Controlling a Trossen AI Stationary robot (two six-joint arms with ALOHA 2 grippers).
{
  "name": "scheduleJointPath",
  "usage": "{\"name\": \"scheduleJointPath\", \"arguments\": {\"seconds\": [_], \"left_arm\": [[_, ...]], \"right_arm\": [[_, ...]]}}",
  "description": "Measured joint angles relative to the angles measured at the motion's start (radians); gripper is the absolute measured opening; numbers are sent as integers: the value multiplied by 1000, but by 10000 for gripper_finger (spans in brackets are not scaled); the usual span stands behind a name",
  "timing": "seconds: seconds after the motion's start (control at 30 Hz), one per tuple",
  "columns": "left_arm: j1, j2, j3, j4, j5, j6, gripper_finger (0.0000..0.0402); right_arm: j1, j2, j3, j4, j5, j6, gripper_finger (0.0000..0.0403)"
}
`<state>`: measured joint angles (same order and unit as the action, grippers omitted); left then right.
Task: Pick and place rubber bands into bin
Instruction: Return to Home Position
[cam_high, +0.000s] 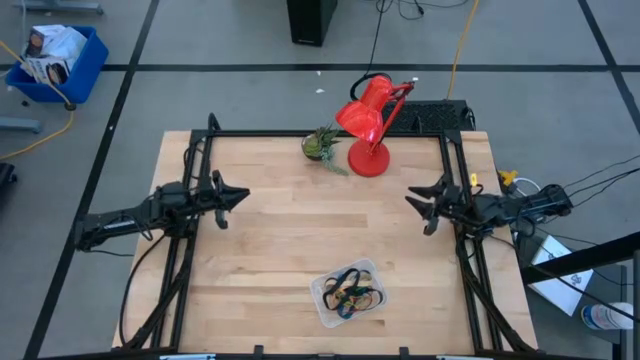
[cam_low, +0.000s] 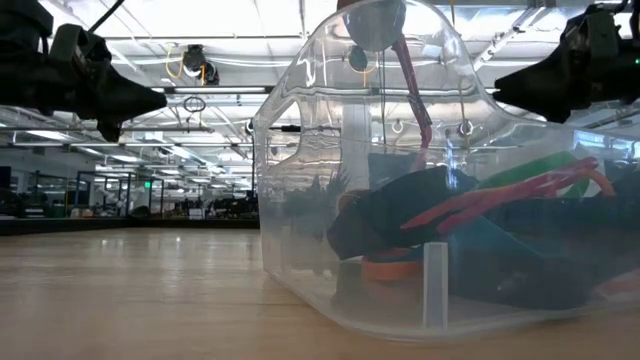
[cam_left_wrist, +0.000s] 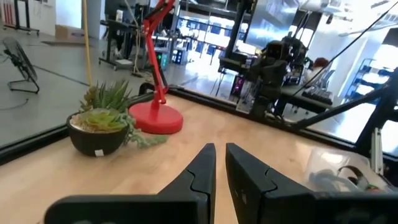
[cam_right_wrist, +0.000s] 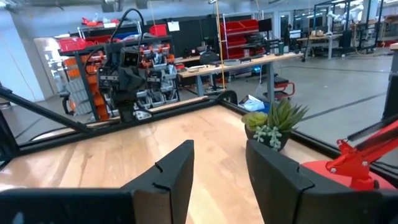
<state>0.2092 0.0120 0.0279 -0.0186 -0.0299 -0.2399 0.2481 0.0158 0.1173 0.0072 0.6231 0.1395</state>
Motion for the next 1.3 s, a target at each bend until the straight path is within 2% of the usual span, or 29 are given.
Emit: {"name": "scheduleJointPath", "arguments": {"seconds": [0.43,1.3], "left_arm": [[0,6,-3,6,-5,51,42],[0,6,-6,28,-7,49,42]], "right_arm": [[0,0,-74,46,2,-7,144],[0,0,-79,94,3,-24,144]]}}
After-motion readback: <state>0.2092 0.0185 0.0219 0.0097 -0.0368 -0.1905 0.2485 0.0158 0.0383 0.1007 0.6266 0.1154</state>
